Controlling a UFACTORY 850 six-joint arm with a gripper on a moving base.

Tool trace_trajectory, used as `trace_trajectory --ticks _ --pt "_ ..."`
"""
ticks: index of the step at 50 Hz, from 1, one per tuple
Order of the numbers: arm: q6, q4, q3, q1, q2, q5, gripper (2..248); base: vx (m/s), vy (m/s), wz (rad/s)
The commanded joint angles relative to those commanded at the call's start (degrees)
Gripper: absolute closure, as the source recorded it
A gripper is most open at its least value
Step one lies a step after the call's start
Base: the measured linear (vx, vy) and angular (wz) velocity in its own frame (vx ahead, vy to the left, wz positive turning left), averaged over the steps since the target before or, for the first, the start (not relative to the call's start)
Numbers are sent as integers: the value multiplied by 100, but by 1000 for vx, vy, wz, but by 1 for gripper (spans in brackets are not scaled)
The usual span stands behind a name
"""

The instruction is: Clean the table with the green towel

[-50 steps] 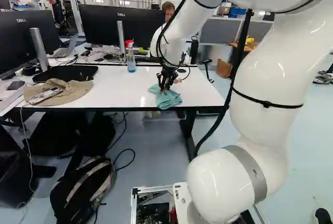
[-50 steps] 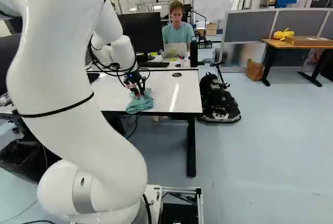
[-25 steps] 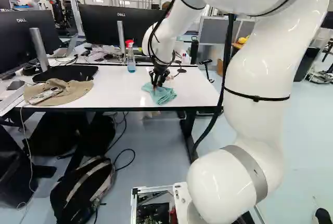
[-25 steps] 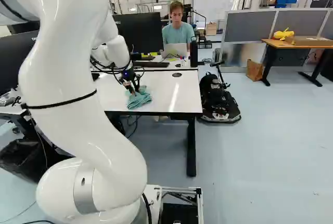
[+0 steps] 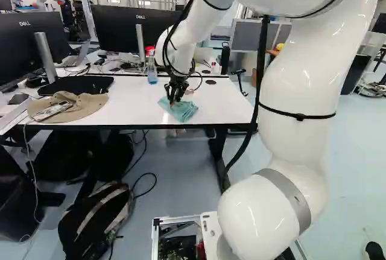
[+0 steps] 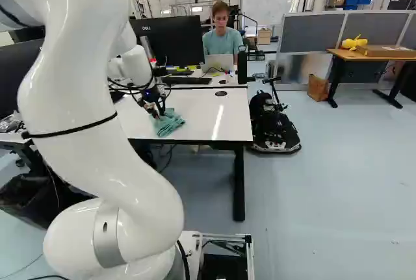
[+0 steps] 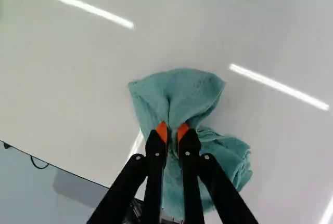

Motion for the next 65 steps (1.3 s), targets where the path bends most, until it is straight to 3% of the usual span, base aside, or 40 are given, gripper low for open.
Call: trace_trajectory --ticks 21,31,46,65 --pt "0 0 382 137 546 0 208 0 0 0" --pt "0 0 458 318 771 0 208 0 0 0" --pt "0 0 453 631 767 0 208 0 0 0" --pt "0 0 509 884 819 0 208 0 0 0"
